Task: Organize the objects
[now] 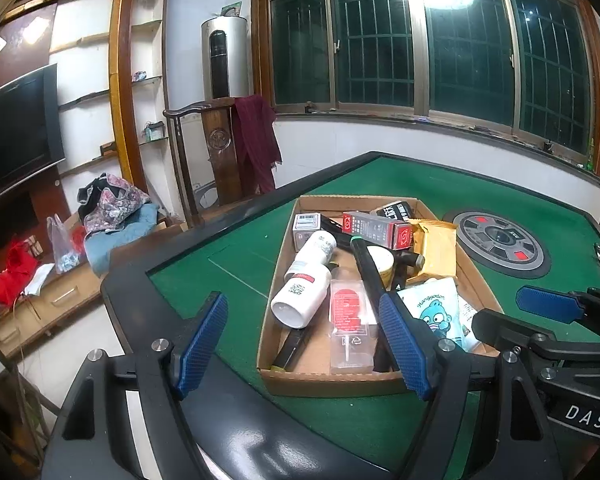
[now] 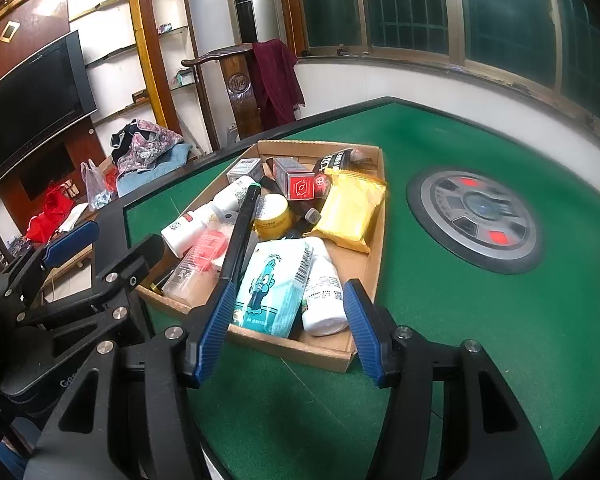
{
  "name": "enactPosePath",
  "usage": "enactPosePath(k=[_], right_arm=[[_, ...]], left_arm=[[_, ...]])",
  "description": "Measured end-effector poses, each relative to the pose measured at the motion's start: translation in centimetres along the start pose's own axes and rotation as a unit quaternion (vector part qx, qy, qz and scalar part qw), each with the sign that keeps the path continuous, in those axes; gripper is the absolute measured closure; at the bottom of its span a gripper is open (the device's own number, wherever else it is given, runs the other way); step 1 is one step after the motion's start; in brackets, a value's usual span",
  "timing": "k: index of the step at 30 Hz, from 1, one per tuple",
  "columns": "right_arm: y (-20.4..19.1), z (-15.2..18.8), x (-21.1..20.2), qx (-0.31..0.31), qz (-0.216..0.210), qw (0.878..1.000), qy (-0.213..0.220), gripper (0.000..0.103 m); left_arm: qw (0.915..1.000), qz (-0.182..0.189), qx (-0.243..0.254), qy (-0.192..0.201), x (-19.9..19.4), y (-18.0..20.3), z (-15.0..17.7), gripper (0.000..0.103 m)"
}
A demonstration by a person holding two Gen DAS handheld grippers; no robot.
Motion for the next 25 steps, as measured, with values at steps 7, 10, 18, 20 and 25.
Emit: enactPosePath(k=[7,10,18,20,25], right_arm=[[0.0,0.1,0.2,-0.003,0.005,1.0,-0.004,0.048],[0.0,0.1,0.2,-0.004,0.004,1.0,-0.005,0.048],[-0.1,0.3,0.4,-0.006,0.007,1.0,-0.008,0.048],[-0.1,0.3,0.5,-0.005,0.006,1.0,-0.008,0.048],[0.2,0.2,0.4,-0.001,0.007,1.0,-0.006,0.048]], left_arm=[[1.0,-0.004,-0.007,-0.002,0.1,-0.3,0.1,0.03],[0.9999,-0.007,-0.01,-0.001,0.1,-0.5,0.1,0.03],[0.9999,-0.01,-0.011,-0.004,0.3,-0.6,0.2,0.03],[0.9997,-0.007,-0.021,-0.01,0.5,-0.9,0.2,0.03],[0.9991,-0.007,-0.037,-0.02,0.9,-1.8,0.4,0.03]])
Point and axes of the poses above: each gripper's, at about its wrist camera, not at the fingertips, and x roughly the way its jaws point, y to its right, z to its underside, the point moved 6 cm from there along x, roughly the way its jaws point, and after that the axes turned 4 degrees about -x, right-handed, at the moved point
